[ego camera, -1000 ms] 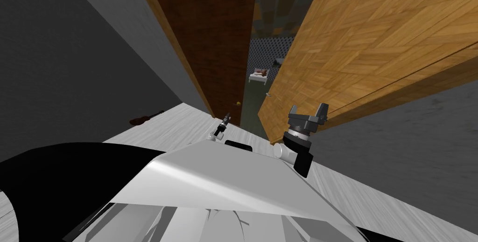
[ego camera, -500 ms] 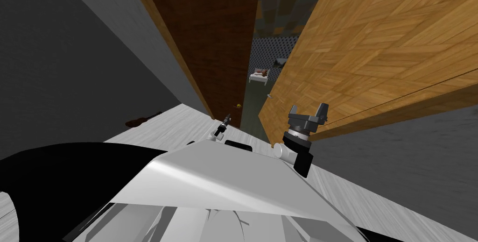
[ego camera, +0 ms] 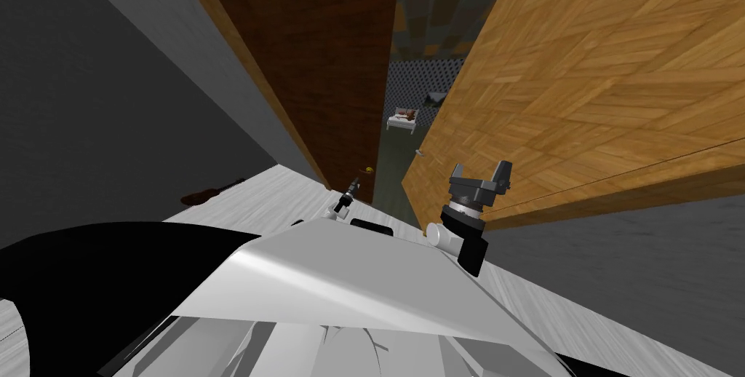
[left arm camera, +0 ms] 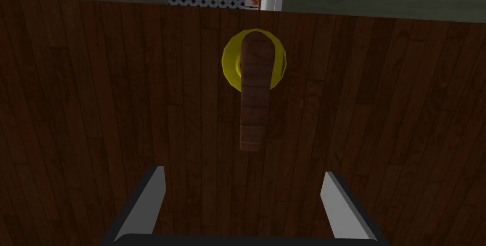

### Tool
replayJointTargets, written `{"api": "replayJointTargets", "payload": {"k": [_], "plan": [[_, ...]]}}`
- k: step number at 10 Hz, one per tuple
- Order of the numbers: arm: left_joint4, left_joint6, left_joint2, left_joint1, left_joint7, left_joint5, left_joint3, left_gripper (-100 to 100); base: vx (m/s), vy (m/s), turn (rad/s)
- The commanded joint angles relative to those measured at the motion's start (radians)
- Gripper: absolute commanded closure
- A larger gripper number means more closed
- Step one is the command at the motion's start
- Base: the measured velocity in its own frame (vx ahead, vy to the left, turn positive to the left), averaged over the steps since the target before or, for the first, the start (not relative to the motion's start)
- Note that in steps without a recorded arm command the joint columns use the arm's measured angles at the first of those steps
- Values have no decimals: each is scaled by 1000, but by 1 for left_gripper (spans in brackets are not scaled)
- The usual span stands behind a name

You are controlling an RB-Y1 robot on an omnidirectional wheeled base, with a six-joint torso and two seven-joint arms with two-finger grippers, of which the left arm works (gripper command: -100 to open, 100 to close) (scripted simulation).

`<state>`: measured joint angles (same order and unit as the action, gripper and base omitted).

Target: Push the door open

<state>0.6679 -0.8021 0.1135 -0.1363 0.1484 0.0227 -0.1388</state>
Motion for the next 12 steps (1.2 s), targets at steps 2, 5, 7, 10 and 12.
{"api": "replayJointTargets", "payload": {"k": [2, 5, 7, 10, 12], "plan": [[-8, -2, -5, -3, -7, -3, 7, -100, 186, -57, -28], [-16, -3, -10, -5, -13, -6, 15, -100, 201, -11, -31], [-20, -4, -12, -7, -17, -8, 18, -100, 177, -44, -22], [-19, -4, -11, -7, -15, -7, 17, 100, 14, -2, 0], [-19, -4, -11, -7, -15, -7, 17, 100, -20, 4, -2]]}}
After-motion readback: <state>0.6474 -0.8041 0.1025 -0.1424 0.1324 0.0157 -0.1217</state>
